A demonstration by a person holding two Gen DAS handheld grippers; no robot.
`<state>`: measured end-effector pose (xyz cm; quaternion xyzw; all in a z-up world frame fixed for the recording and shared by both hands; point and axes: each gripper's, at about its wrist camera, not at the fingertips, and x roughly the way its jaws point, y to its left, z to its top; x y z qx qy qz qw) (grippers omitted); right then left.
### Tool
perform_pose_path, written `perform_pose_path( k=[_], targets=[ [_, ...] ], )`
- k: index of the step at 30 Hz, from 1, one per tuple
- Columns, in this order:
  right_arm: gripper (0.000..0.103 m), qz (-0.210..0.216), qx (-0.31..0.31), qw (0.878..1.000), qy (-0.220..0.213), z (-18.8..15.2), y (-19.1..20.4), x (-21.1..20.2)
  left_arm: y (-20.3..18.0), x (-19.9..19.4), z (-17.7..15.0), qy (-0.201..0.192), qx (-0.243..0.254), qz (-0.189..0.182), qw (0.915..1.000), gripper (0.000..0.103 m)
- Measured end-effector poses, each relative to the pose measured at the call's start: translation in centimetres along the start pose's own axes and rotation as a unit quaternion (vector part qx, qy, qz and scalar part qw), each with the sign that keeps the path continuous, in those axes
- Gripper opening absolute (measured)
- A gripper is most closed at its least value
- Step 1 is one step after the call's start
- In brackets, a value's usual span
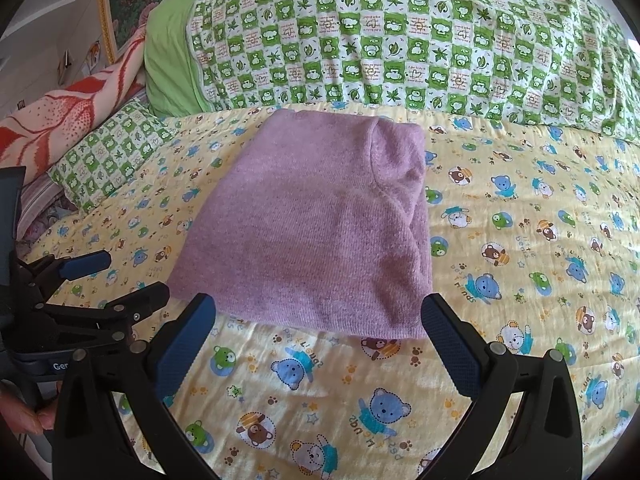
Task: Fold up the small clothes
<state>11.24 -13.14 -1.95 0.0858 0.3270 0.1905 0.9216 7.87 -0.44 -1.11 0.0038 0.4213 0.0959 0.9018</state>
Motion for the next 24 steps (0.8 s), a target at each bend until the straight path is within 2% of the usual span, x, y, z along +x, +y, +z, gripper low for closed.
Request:
perform_pose_path(
  k=[24],
  targets=[
    [0.102,-0.002,0.005,1.0,-0.002,0.5,0.08,-0.18,0.02,-0.19,0.55,-0.002,-0.003,0.003,1.0,0.095]
  ],
)
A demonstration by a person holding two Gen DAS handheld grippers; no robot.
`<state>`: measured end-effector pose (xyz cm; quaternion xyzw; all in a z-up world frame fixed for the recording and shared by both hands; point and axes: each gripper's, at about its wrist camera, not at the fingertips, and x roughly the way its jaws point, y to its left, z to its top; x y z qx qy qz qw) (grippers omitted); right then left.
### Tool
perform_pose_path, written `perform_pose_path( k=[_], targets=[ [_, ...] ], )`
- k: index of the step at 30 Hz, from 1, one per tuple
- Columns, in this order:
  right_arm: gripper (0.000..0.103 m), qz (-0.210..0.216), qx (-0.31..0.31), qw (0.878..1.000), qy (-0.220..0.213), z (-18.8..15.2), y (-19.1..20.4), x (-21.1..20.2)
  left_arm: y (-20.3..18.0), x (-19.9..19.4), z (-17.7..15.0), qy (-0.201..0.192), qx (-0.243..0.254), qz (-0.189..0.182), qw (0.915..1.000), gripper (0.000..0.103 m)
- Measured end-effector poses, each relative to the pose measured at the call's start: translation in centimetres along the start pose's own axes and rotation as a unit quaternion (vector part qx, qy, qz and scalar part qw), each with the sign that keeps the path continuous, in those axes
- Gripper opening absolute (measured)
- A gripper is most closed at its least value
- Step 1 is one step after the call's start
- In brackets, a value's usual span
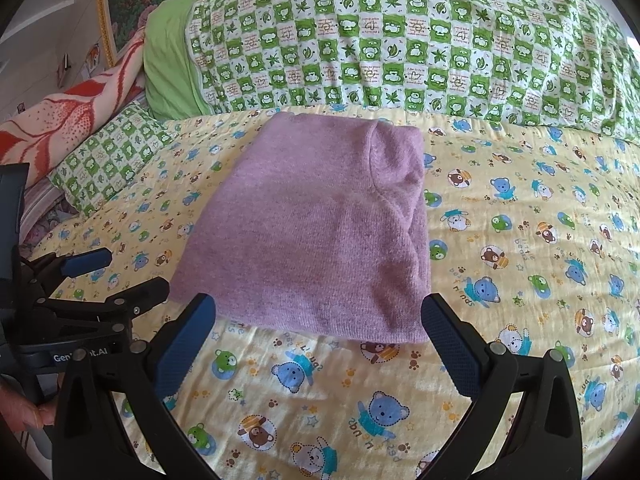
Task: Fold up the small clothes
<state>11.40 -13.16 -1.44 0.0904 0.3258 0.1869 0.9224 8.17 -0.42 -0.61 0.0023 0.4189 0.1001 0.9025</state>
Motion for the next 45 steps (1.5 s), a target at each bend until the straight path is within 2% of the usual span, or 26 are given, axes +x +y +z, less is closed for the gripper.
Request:
perform_pose_path(
  k=[19,45],
  targets=[
    [0.102,-0.001,0.006,1.0,-0.008,0.5,-0.1,-0.3,0.0,0.1,0.5,-0.003,-0.004,0.002,1.0,0.095],
    [0.102,-0.008,0.023,1.0,-0.017,1.7,-1.1,0.0,-0.4,1.8,2.7,0.013,-0.011,0.004,0.9999,0.093]
  ],
)
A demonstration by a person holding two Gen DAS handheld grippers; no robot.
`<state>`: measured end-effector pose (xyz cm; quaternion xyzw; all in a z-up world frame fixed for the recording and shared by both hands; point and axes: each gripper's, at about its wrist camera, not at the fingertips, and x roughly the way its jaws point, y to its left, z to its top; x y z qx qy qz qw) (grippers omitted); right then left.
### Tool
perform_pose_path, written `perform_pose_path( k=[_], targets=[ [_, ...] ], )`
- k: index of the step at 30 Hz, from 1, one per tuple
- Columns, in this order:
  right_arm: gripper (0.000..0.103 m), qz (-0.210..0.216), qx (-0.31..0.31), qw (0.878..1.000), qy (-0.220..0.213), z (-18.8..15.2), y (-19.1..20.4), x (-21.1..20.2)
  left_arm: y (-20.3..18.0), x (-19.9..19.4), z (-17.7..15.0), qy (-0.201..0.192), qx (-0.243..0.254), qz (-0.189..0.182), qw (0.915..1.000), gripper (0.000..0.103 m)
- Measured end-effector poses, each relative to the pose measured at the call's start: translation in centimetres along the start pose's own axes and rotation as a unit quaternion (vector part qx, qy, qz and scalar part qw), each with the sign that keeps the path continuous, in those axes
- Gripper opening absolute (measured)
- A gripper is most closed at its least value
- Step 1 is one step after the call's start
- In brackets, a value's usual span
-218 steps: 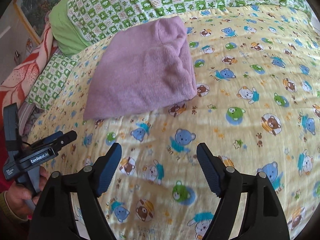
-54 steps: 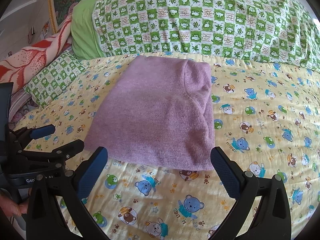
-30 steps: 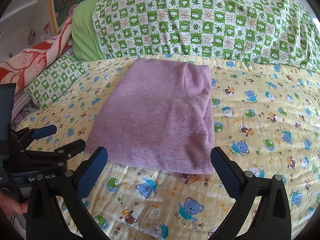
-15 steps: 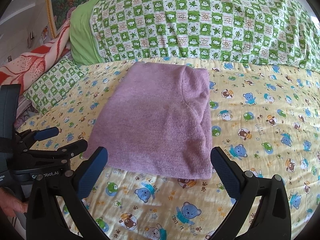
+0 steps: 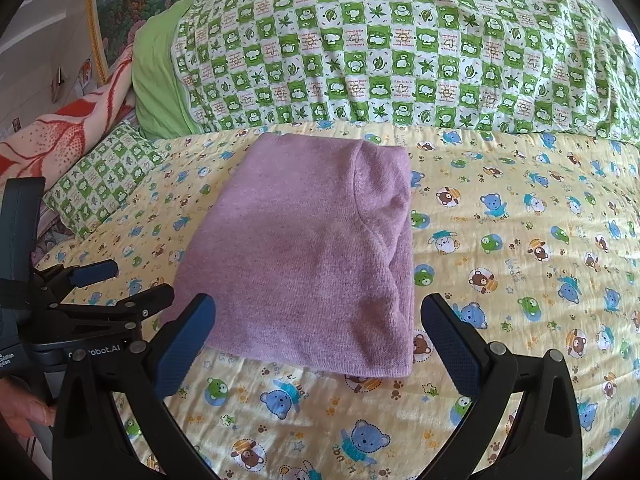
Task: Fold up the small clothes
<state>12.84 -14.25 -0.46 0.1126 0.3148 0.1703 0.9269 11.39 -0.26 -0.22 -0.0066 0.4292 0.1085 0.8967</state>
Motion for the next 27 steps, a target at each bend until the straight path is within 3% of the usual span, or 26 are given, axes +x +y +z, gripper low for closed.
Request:
perform_pose_path(
  k=[27],
  targets=[
    [0.102,-0.006,0.005,1.0,0.005,0.8,-0.9,0.7,0.5,-0.1,1.1,0.005,-0.012,-0.003,0.9999,0.094]
  ],
)
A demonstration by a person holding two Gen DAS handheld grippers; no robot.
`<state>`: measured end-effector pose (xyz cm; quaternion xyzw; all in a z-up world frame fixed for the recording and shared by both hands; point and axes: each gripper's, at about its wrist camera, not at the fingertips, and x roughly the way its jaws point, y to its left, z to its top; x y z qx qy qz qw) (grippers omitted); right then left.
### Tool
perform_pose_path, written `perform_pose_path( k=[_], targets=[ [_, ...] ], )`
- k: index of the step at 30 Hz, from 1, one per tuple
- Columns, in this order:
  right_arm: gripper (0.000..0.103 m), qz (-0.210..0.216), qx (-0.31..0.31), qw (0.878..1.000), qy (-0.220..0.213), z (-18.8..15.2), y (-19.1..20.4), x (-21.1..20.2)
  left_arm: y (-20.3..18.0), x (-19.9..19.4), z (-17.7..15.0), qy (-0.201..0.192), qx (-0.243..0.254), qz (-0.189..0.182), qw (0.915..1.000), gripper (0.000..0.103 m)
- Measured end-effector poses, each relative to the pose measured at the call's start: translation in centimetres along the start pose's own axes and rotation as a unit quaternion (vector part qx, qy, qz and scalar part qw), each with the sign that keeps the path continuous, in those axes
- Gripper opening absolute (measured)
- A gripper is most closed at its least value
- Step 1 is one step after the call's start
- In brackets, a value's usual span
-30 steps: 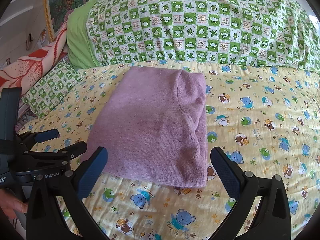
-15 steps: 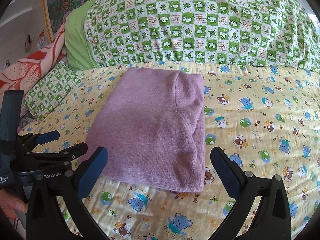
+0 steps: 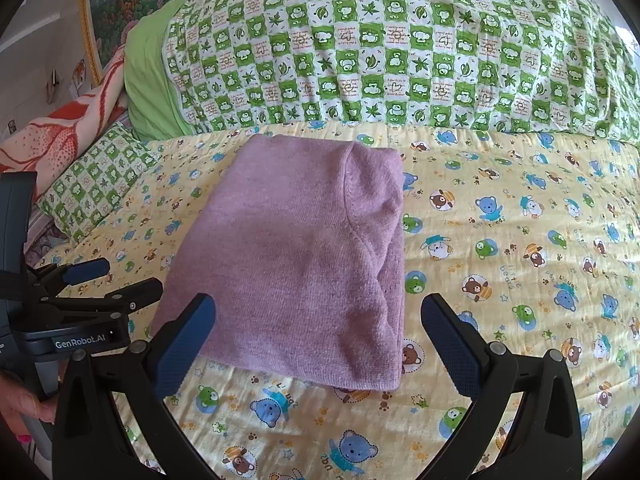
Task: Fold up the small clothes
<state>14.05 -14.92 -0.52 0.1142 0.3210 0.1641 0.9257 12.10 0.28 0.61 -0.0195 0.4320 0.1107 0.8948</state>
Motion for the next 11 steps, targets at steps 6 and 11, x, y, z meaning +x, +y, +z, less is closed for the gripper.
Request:
perform_pose_path(
  k=[6,11],
  targets=[
    [0.102,-0.004,0.004,1.0,0.0,0.0,-0.1,-0.3,-0.5,-0.3,-0.3,-0.001,0.006,0.003,1.0,0.094],
    [0.102,-0.007,0.006,1.0,0.0,-0.2,0.0,-0.5,-1.1,0.0,-0.2,0.002,0.014,0.002,0.9999,0.095]
  ],
)
